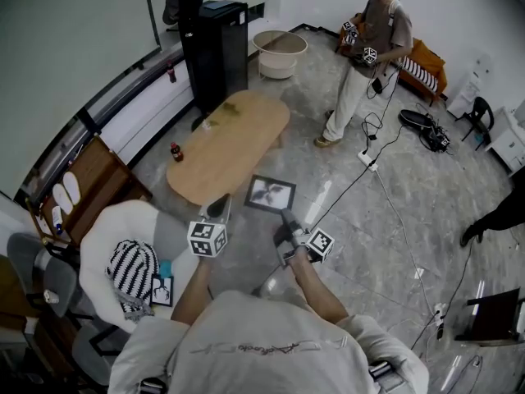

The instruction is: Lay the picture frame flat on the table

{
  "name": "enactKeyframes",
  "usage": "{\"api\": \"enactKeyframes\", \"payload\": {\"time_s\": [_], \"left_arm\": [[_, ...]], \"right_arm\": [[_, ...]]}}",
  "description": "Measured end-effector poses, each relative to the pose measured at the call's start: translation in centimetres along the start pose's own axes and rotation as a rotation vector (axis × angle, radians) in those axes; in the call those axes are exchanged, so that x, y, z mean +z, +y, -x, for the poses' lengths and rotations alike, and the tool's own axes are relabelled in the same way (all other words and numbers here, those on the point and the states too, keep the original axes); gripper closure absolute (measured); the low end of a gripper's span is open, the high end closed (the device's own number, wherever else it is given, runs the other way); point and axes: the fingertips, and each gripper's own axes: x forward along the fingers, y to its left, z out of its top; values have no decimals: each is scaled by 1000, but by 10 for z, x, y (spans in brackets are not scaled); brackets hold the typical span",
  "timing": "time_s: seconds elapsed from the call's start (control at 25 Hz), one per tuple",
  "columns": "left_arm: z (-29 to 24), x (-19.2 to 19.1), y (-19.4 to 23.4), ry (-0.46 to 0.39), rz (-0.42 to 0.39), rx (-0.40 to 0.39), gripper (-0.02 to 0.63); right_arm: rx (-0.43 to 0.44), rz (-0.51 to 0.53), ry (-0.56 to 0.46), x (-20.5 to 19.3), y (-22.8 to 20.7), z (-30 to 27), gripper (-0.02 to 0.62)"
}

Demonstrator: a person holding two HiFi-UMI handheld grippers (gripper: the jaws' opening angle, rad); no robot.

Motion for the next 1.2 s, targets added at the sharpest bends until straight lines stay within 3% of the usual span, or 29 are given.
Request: {"api": "enactKeyframes", "payload": {"time_s": [0.4,1.2], "left_arm": [[-34,-5,-29,14,-31,-8,606],[-77,-11,-7,12,-6,8,606]], "right_arm": [[-11,1,24,37,-7,7,523],[-15,-1,20,72,-27,-30,523]]}}
